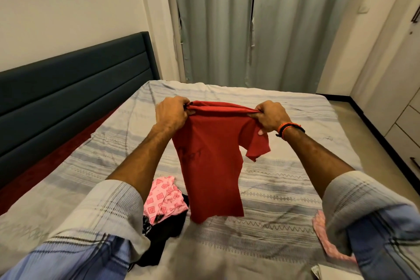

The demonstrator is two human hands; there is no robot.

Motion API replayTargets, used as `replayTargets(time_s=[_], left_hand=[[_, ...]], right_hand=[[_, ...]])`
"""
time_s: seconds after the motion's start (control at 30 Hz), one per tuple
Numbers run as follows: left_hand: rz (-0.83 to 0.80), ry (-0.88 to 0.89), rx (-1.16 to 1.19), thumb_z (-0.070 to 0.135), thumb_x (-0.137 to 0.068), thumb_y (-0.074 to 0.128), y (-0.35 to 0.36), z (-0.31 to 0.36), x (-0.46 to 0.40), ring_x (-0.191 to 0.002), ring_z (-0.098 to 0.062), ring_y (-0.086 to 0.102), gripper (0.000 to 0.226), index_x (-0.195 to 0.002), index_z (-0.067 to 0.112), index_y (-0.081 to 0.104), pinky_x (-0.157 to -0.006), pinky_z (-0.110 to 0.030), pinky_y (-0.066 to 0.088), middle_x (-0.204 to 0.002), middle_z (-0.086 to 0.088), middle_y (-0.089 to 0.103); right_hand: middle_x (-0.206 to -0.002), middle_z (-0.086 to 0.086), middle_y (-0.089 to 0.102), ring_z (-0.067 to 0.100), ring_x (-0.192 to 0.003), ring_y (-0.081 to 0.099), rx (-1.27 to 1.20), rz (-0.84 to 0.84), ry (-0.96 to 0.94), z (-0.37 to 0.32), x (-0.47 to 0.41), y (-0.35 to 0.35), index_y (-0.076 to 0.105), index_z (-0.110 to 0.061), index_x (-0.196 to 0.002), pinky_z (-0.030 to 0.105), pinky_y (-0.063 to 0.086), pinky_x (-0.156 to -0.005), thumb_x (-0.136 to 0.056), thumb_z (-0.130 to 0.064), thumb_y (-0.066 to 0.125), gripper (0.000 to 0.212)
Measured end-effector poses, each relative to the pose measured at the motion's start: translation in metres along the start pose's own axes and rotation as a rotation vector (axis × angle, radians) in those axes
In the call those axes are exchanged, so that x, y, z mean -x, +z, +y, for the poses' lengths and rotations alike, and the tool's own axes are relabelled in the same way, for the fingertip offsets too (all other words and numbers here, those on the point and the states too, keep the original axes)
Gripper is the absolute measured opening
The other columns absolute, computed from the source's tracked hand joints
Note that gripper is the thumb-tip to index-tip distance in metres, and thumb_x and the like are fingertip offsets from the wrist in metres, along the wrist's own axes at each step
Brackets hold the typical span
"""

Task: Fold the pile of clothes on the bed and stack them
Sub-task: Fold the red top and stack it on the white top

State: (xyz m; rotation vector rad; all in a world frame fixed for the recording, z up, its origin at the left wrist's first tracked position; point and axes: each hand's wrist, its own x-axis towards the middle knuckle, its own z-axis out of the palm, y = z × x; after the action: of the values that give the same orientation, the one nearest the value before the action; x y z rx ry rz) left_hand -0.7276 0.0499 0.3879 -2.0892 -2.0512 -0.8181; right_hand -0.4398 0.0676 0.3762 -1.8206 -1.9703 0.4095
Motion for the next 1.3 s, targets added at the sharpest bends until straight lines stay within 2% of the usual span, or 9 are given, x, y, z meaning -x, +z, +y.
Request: replayTargets(time_s=[0.13, 0.2, 0.3, 0.37, 0.5, 0.63, 0.8, 0.97, 1.3], left_hand=[[-0.011, -0.061, -0.045, 0.055, -0.087, 0.061, 0.000, 0.013, -0.001, -0.088, -0.024, 0.063, 0.036, -0.104, 0.026, 0.075, -0.075, -0.033, 0.049, -0.091, -0.002, 0.073], [-0.043, -0.097, 0.009, 0.053, -0.087, 0.064, 0.001, 0.020, -0.002, -0.090, -0.025, 0.066, 0.036, -0.109, 0.026, 0.073, -0.074, -0.031, 0.045, -0.096, -0.003, 0.073], [-0.109, -0.174, 0.209, 0.039, -0.088, 0.070, 0.007, 0.025, -0.005, -0.067, -0.018, 0.069, 0.025, -0.103, 0.020, 0.072, -0.066, -0.025, 0.052, -0.087, -0.003, 0.072], [-0.134, -0.203, 0.302, 0.031, -0.087, 0.073, 0.012, 0.027, -0.006, -0.061, -0.017, 0.066, 0.016, -0.097, 0.019, 0.071, -0.060, -0.027, 0.055, -0.084, -0.002, 0.070], [-0.015, -0.154, 0.359, 0.032, -0.090, 0.069, 0.011, 0.034, -0.013, -0.085, -0.028, 0.066, 0.012, -0.089, 0.020, 0.071, -0.084, -0.038, 0.056, -0.089, -0.007, 0.072], [-0.034, -0.107, 0.333, 0.033, -0.091, 0.068, 0.009, 0.038, -0.018, -0.085, -0.024, 0.061, 0.020, -0.099, 0.015, 0.071, -0.083, -0.033, 0.050, -0.094, -0.007, 0.071], [0.006, -0.107, 0.372, 0.031, -0.092, 0.067, 0.018, 0.041, -0.011, -0.087, -0.026, 0.063, 0.020, -0.099, 0.013, 0.071, -0.084, -0.035, 0.051, -0.097, -0.009, 0.072], [-0.114, -0.087, 0.345, 0.031, -0.090, 0.070, 0.022, 0.037, -0.007, -0.087, -0.028, 0.064, 0.018, -0.095, 0.013, 0.071, -0.080, -0.034, 0.053, -0.091, -0.009, 0.071], [-0.073, -0.012, 0.393, 0.035, -0.096, 0.059, 0.025, 0.045, -0.013, -0.099, -0.032, 0.063, 0.026, -0.106, 0.012, 0.066, -0.088, -0.038, 0.050, -0.105, -0.011, 0.071]], right_hand=[[-0.047, 0.001, 0.061, 0.015, -0.047, 0.064, -0.109, 0.055, 0.040, 0.005, 0.003, -0.005, 0.057, -0.020, -0.063, 0.025, 0.042, -0.057, -0.095, -0.040, 0.061, 0.037], [-0.047, 0.002, 0.063, 0.021, -0.056, 0.070, -0.202, 0.012, 0.096, 0.008, 0.005, -0.008, 0.061, -0.018, -0.068, 0.027, 0.048, -0.053, -0.094, -0.035, 0.064, 0.031], [-0.075, 0.020, 0.073, 0.036, -0.075, 0.074, -0.430, -0.126, 0.252, 0.013, 0.010, -0.011, 0.065, -0.004, -0.092, 0.039, 0.062, -0.068, -0.094, -0.026, 0.065, 0.023], [-0.088, 0.023, 0.074, 0.038, -0.085, 0.073, -0.446, -0.109, 0.256, 0.019, 0.010, -0.011, 0.067, -0.006, -0.088, 0.047, 0.060, -0.079, -0.093, -0.024, 0.067, 0.019], [-0.082, 0.012, 0.075, 0.029, -0.087, 0.072, -0.418, 0.137, 0.212, 0.028, 0.001, -0.011, 0.069, -0.018, -0.065, 0.048, 0.057, -0.087, -0.086, -0.035, 0.072, 0.026], [-0.082, 0.009, 0.072, 0.028, -0.084, 0.069, -0.381, 0.195, 0.199, 0.021, 0.015, -0.020, 0.067, -0.021, -0.068, 0.036, 0.057, -0.081, -0.090, -0.032, 0.067, 0.025], [-0.077, 0.003, 0.066, 0.020, -0.078, 0.059, -0.361, 0.294, 0.150, 0.023, 0.021, -0.016, 0.071, -0.015, -0.078, 0.026, 0.041, -0.072, -0.093, -0.028, 0.065, 0.021], [-0.076, 0.003, 0.066, 0.020, -0.078, 0.060, -0.318, 0.236, 0.168, 0.029, 0.027, -0.013, 0.072, -0.013, -0.077, 0.029, 0.046, -0.074, -0.092, -0.028, 0.066, 0.022], [-0.070, 0.006, 0.073, 0.023, -0.067, 0.072, -0.468, 0.341, 0.163, 0.038, 0.033, -0.022, 0.072, -0.014, -0.065, 0.039, 0.062, -0.073, -0.086, -0.023, 0.072, 0.022]])
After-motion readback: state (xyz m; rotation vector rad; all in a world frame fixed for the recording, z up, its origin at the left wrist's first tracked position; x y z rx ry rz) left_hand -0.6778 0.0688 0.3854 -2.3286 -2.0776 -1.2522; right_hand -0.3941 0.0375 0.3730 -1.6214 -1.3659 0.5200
